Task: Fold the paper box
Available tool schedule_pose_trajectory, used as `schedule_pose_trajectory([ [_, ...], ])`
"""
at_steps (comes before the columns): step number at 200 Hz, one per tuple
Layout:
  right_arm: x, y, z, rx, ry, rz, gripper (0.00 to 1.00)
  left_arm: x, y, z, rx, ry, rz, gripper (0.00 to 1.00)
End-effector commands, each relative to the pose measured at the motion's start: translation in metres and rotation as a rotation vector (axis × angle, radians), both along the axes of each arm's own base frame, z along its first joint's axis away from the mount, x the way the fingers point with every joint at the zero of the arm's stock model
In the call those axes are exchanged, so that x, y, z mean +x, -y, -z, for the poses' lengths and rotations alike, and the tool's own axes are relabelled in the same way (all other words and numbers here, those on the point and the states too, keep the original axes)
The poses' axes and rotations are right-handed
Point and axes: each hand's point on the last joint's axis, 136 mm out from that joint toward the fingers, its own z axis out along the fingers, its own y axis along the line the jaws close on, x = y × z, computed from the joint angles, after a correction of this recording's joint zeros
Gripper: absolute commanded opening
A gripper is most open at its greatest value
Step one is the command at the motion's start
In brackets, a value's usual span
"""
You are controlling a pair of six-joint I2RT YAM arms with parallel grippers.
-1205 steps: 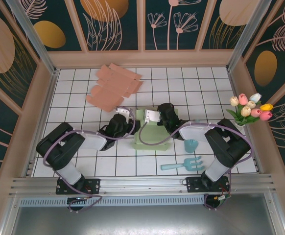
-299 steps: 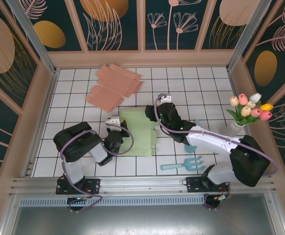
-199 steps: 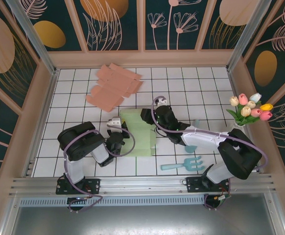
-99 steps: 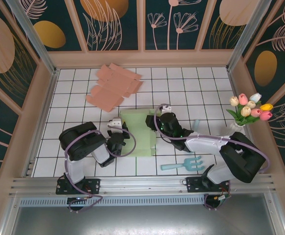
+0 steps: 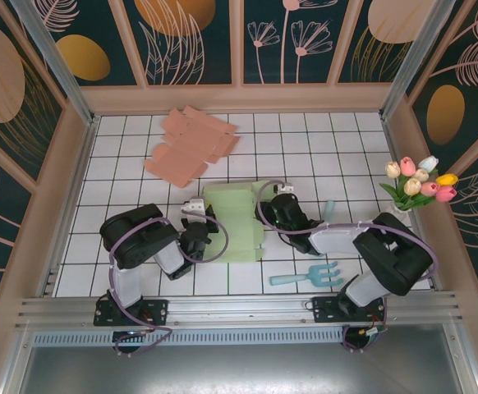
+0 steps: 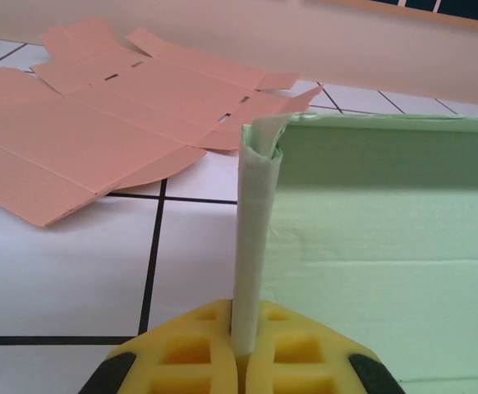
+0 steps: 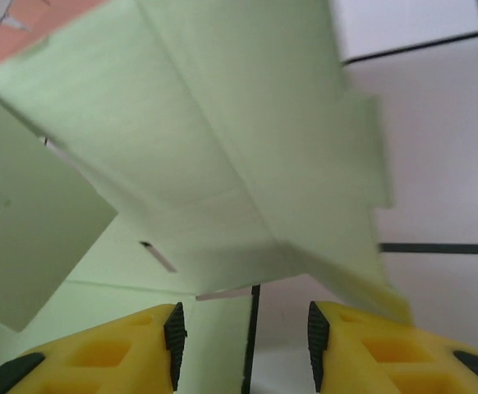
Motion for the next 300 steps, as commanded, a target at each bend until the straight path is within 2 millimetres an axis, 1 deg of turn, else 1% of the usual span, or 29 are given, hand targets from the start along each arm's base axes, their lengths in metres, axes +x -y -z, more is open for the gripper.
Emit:
schedule_pose_trajectory([
  [1,0.0,-0.03,-0.016,0.137,0.006,-0.088,0.43,0.003,0.008,-0.001,-0.043,0.004,0.006,0.0],
  [16,-0.005,-0.044,-0.025,0.174,0.026,-0.145,0.39,0.003,0.008,0.0,-0.034,0.001,0.004,0.0],
  [36,-0.009,-0.057,-0.033,0.132,0.069,-0.178,0.36,0.004,0.009,0.003,-0.025,-0.005,0.001,0.0],
  [63,-0.012,-0.067,-0.026,0.068,0.074,-0.194,0.35,0.004,0.008,0.004,-0.03,-0.008,-0.001,0.0],
  [81,-0.013,-0.07,-0.02,0.064,0.062,-0.195,0.35,0.004,0.008,0.005,-0.032,-0.012,0.001,0.0],
  [103,-0.013,-0.067,-0.016,0.042,0.054,-0.189,0.36,0.004,0.007,0.003,-0.027,-0.009,-0.005,0.0],
  [114,-0.015,-0.065,-0.02,0.031,0.059,-0.192,0.36,0.003,0.005,0.002,-0.016,-0.006,-0.01,0.0],
  [127,-0.019,-0.061,-0.032,0.015,0.081,-0.203,0.37,0.003,0.002,0.0,0.006,0.0,-0.019,0.0],
  [142,-0.025,-0.054,-0.046,-0.043,0.117,-0.21,0.39,0.003,0.0,-0.004,0.045,0.002,-0.025,0.0],
  [166,-0.035,-0.03,-0.059,-0.144,0.146,-0.187,0.42,0.002,-0.001,-0.011,0.069,0.014,-0.011,0.0],
  [192,-0.044,0.005,-0.079,-0.183,0.208,-0.115,0.45,-0.002,0.004,-0.017,0.063,0.032,0.038,0.0],
  [211,-0.045,0.036,-0.092,-0.186,0.273,-0.026,0.48,-0.008,0.006,-0.02,0.067,0.051,0.084,0.0],
  [226,-0.041,0.061,-0.094,-0.178,0.296,0.051,0.49,-0.01,0.003,-0.021,0.066,0.061,0.085,0.0],
  [237,-0.036,0.081,-0.091,-0.174,0.289,0.116,0.5,-0.012,0.002,-0.024,0.056,0.07,0.088,0.0],
  [248,-0.031,0.096,-0.086,-0.172,0.277,0.149,0.51,-0.013,0.004,-0.026,0.049,0.075,0.105,0.0],
  [260,-0.028,0.098,-0.082,-0.158,0.277,0.117,0.53,-0.014,0.01,-0.029,0.041,0.08,0.138,0.0],
  [287,-0.035,0.064,-0.082,-0.103,0.322,-0.094,0.54,-0.018,0.018,-0.036,0.022,0.101,0.19,0.0],
  [300,-0.038,0.054,-0.079,-0.097,0.322,-0.159,0.54,-0.019,0.018,-0.04,0.008,0.109,0.2,0.0],
])
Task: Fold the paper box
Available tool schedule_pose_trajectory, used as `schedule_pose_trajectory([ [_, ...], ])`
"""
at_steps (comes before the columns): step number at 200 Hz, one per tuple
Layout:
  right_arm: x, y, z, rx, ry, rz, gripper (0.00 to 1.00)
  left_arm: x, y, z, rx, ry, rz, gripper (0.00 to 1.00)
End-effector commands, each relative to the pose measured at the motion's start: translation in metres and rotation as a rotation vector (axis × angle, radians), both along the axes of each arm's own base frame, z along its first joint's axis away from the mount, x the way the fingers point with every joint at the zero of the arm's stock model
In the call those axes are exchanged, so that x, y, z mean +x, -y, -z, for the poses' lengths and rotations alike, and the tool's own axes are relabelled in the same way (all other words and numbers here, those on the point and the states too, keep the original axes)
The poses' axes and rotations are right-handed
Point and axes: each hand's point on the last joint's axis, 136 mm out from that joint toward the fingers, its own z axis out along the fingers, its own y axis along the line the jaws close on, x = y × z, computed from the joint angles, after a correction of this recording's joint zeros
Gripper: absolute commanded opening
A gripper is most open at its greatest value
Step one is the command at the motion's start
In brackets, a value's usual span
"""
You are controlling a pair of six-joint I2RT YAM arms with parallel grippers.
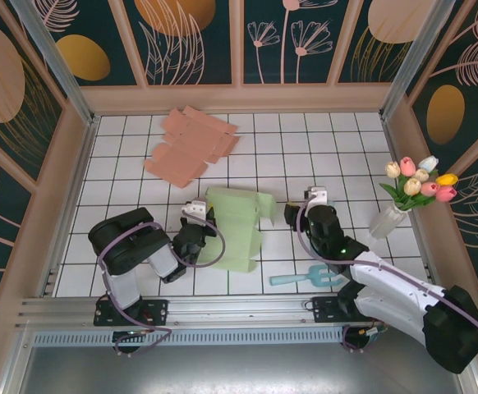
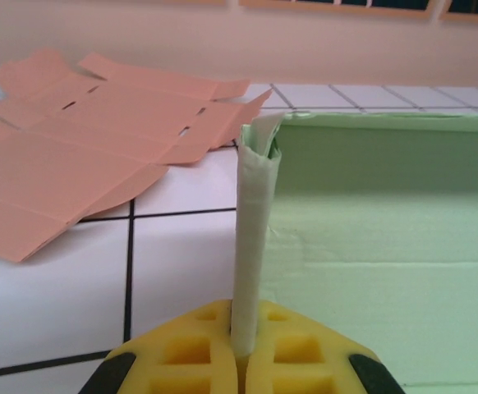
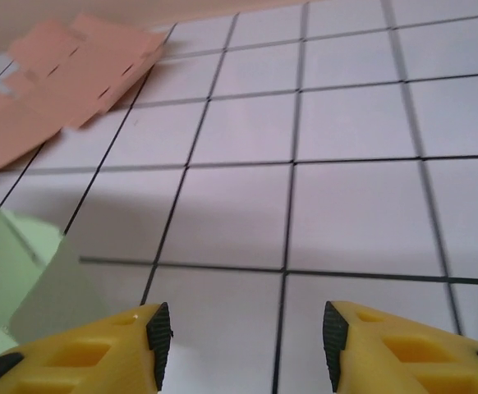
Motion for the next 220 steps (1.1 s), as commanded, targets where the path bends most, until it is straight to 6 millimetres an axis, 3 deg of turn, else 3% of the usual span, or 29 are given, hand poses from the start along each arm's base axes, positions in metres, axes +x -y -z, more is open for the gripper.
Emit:
schedule_pose_trajectory([
  [1,-0.006,-0.034,-0.01,0.03,0.052,-0.202,0.54,-0.005,0.008,-0.022,-0.064,0.057,0.058,0.0],
  [57,-0.028,-0.069,-0.021,0.083,0.067,-0.429,0.52,-0.007,0.011,-0.024,-0.086,0.055,0.076,0.0],
  [153,-0.031,-0.084,-0.022,0.088,0.083,-0.471,0.45,-0.012,0.024,-0.037,-0.141,0.045,0.152,0.0],
  [178,-0.027,-0.088,-0.02,0.07,0.09,-0.446,0.44,-0.011,0.026,-0.037,-0.151,0.039,0.152,0.0],
  [220,-0.002,-0.085,-0.015,0.034,0.084,-0.299,0.45,-0.007,0.027,-0.035,-0.163,0.016,0.132,0.0],
])
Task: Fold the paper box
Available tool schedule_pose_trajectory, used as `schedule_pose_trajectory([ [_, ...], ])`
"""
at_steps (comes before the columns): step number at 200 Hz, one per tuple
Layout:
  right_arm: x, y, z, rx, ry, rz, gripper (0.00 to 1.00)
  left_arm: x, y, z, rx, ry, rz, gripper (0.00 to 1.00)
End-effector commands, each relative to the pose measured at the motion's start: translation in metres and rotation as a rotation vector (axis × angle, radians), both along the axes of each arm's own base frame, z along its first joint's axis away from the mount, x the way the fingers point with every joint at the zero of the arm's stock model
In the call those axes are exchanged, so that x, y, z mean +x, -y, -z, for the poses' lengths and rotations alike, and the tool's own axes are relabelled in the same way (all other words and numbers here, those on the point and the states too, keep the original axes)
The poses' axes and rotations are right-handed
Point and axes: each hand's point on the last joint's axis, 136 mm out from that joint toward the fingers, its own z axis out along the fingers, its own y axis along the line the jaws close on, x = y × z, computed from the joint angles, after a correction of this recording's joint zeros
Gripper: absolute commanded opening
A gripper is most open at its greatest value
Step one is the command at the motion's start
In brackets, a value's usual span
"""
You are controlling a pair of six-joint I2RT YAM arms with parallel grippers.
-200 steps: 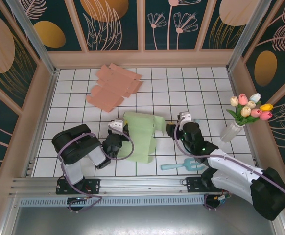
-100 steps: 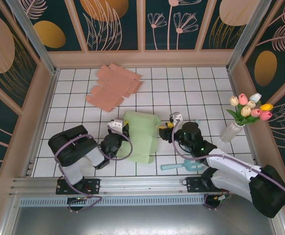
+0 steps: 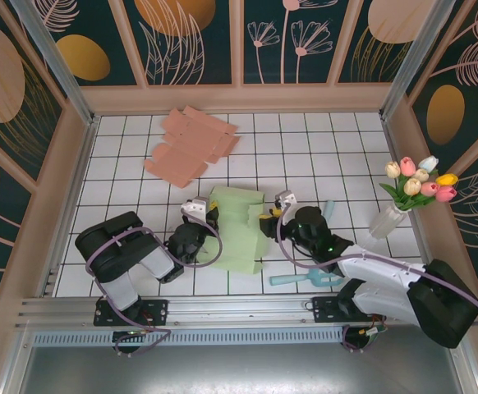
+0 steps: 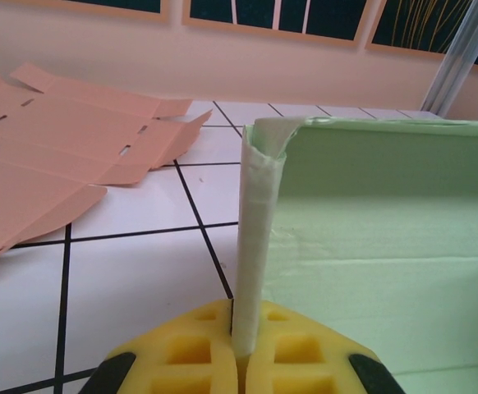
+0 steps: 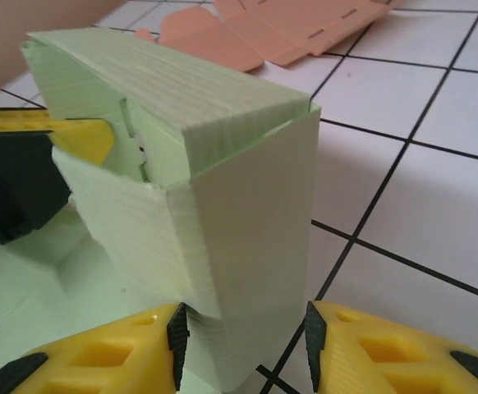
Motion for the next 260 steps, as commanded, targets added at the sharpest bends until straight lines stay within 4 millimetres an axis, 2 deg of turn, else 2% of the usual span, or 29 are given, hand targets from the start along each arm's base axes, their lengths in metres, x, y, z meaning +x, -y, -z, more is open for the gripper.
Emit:
schedule_pose_trajectory([
  [1,0.025,0.001,-0.021,0.029,0.063,0.117,0.45,0.001,0.008,-0.015,-0.078,0.01,0.015,0.0],
  [49,0.044,-0.001,-0.019,0.02,0.07,0.215,0.41,0.005,0.006,-0.006,-0.082,-0.029,-0.019,0.0],
  [103,0.058,-0.014,-0.004,-0.041,0.07,0.236,0.37,0.01,0.003,0.003,-0.088,-0.083,-0.066,0.0],
  [109,0.06,-0.015,-0.003,-0.046,0.073,0.237,0.36,0.01,0.004,0.005,-0.082,-0.092,-0.068,0.0],
  [111,0.06,-0.015,-0.003,-0.047,0.074,0.238,0.35,0.01,0.004,-0.001,-0.099,-0.083,-0.068,0.0],
  [116,0.061,-0.016,-0.002,-0.051,0.075,0.243,0.33,0.01,0.004,-0.004,-0.107,-0.083,-0.073,0.0],
  [131,0.064,-0.016,0.0,-0.062,0.083,0.264,0.27,0.013,-0.001,-0.002,-0.11,-0.104,-0.117,0.0],
  [154,0.069,-0.012,0.005,-0.108,0.095,0.338,0.19,0.018,-0.008,0.002,-0.109,-0.146,-0.206,0.0],
  [179,0.081,0.012,0.016,-0.192,0.087,0.538,0.1,0.02,-0.017,0.006,-0.127,-0.192,-0.312,0.0],
  [201,0.085,0.036,0.019,-0.27,0.11,0.715,0.1,0.016,-0.024,0.004,-0.105,-0.18,-0.395,0.0],
  [217,0.087,0.043,0.018,-0.31,0.131,0.763,0.12,0.015,-0.024,0.001,-0.067,-0.162,-0.438,0.0],
  [244,0.087,0.038,0.02,-0.322,0.135,0.729,0.13,0.015,-0.021,0.001,-0.071,-0.165,-0.432,0.0],
  [260,0.085,0.021,0.02,-0.279,0.139,0.615,0.16,0.015,-0.017,0.001,-0.079,-0.168,-0.413,0.0],
])
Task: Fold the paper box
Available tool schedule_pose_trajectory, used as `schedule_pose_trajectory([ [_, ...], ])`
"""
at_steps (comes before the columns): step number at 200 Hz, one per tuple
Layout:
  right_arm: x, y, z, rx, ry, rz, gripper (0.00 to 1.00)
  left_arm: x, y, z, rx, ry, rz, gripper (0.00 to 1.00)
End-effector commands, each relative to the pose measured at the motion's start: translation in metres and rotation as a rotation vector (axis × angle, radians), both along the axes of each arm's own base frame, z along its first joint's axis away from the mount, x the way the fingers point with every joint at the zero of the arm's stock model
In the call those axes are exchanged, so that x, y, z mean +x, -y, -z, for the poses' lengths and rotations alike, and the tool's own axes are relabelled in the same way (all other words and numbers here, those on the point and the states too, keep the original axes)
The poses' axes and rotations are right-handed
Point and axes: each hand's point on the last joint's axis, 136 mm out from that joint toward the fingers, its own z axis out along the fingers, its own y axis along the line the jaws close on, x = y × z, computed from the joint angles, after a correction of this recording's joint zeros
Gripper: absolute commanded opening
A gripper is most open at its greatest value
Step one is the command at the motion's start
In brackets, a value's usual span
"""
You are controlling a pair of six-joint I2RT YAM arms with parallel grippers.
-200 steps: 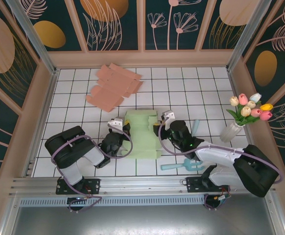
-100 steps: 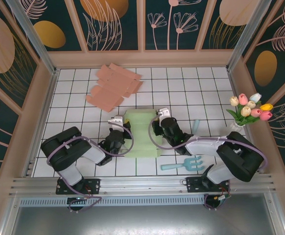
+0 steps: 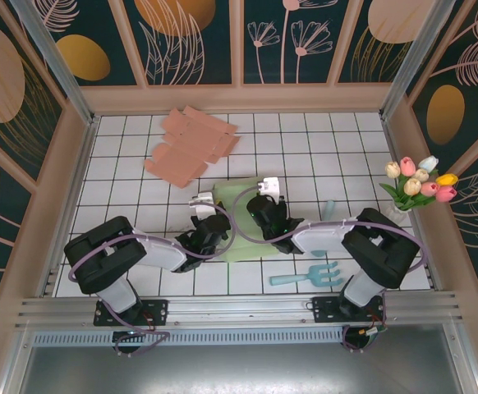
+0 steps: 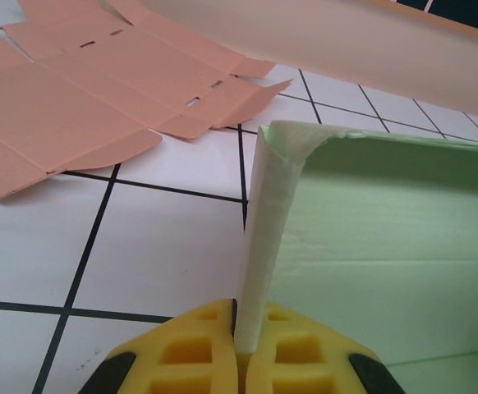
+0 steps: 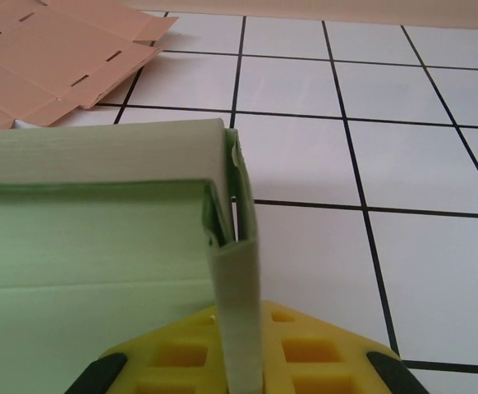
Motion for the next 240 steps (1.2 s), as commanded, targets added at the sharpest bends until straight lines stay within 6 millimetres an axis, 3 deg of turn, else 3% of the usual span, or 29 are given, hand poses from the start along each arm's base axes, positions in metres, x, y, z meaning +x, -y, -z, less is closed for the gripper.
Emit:
schedule_pose_trajectory([
  [1,0.002,0.018,0.001,-0.045,0.033,0.035,0.16,0.004,-0.02,-0.005,-0.005,0.024,-0.115,0.0],
  [26,-0.009,-0.008,-0.002,0.065,0.026,-0.145,0.24,0.005,-0.014,-0.003,-0.006,0.019,-0.091,0.0],
  [50,-0.02,-0.02,-0.009,0.131,0.021,-0.245,0.36,0.008,-0.012,0.0,0.021,0.017,-0.097,0.0],
  [74,-0.033,-0.017,-0.018,0.19,0.021,-0.28,0.46,0.009,-0.013,0.002,0.037,0.02,-0.108,0.0],
  [105,-0.049,-0.007,-0.036,0.26,0.015,-0.3,0.5,0.011,-0.013,0.003,0.059,0.028,-0.115,0.0],
  [144,-0.061,0.021,-0.077,0.295,0.06,-0.252,0.53,0.013,0.014,-0.01,0.17,0.076,0.06,0.0],
  [175,-0.068,0.064,-0.122,0.269,0.105,-0.129,0.54,0.019,0.051,-0.019,0.371,0.041,0.291,0.0],
  [192,-0.08,0.087,-0.146,0.351,0.146,-0.082,0.53,0.009,0.075,-0.022,0.441,0.021,0.47,0.0],
  [216,-0.093,0.116,-0.161,0.459,0.215,-0.023,0.58,-0.011,0.096,-0.035,0.48,0.032,0.676,0.0],
  [240,-0.101,0.116,-0.168,0.515,0.219,-0.079,0.58,-0.018,0.094,-0.046,0.587,0.054,0.749,0.0],
])
